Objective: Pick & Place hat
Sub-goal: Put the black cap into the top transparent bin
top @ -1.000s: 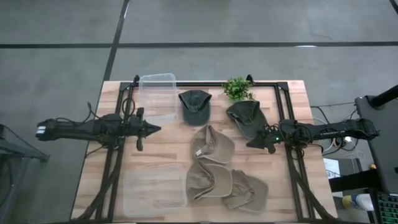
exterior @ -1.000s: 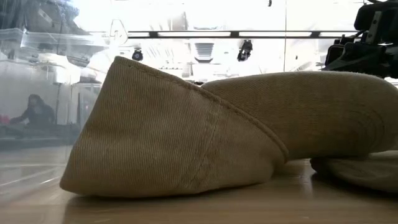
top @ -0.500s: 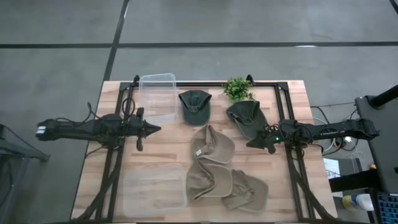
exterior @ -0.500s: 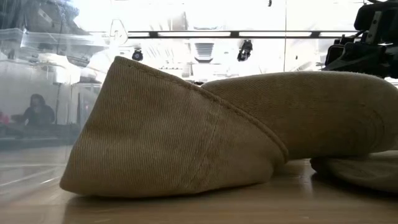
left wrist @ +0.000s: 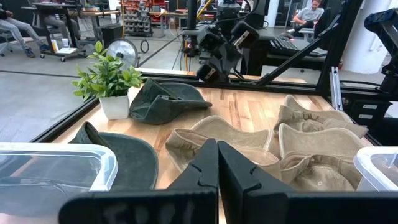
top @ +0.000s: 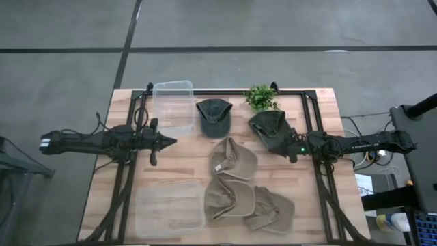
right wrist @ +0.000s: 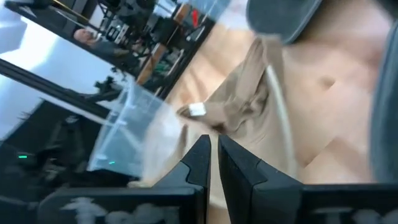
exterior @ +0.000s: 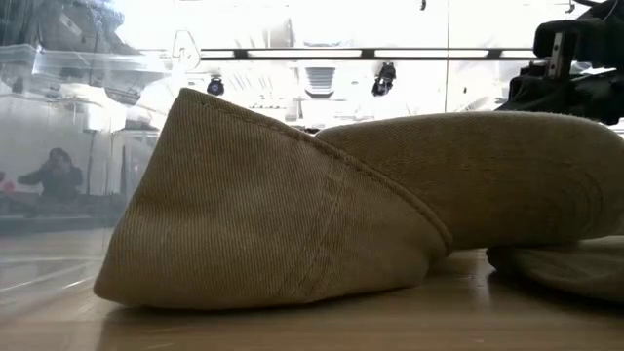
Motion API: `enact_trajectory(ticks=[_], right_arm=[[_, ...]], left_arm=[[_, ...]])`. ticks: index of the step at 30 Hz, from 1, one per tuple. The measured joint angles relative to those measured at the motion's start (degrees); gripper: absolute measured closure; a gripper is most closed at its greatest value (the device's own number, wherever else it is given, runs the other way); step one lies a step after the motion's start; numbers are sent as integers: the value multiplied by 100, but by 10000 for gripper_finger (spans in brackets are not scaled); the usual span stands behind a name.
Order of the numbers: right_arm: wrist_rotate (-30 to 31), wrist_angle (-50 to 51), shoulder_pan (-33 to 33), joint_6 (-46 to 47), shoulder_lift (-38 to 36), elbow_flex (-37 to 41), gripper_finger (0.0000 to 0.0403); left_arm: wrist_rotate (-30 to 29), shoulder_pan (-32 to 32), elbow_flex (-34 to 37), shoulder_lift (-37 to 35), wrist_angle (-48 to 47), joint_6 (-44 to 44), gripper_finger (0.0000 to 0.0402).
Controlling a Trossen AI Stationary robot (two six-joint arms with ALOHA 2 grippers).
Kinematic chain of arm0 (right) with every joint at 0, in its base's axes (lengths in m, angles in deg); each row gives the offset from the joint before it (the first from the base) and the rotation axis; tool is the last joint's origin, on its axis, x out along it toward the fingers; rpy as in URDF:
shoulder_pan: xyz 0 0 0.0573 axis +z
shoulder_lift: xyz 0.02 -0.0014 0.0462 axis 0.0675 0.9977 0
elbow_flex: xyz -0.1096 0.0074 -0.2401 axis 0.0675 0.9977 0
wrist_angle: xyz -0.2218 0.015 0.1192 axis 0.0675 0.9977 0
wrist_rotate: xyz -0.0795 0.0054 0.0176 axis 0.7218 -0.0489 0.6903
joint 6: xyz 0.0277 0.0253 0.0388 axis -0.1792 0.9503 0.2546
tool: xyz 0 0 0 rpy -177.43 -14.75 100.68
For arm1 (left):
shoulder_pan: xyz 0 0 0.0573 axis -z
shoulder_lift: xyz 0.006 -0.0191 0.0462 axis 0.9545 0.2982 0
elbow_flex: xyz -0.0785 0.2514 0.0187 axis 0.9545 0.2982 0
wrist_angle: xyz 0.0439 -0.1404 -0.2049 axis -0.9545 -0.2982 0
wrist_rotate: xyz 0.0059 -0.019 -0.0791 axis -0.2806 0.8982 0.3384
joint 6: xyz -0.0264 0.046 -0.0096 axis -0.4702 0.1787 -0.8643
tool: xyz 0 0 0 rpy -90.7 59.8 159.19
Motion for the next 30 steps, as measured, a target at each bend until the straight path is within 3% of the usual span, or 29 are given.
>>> enact_trajectory(ticks=[8, 18, 23, 26, 30], right_arm=[[223, 13, 2, -1521, -2, 0, 376], [299, -9, 7, -1459, -2, -9, 375], [295, 92, 7, -1486, 107, -387, 350], [319, 796, 7, -1682, 338, -999, 319], [915, 2701, 7, -1912, 884, -2126, 267]], left_arm=[[0, 0, 0, 0, -2, 0, 401], [0, -4, 0, 0, -4, 0, 401], [0, -4, 0, 0, -4, -2, 401], [0, -4, 0, 0, -5, 0, 401], [0, -4, 0, 0, -6, -2, 401]])
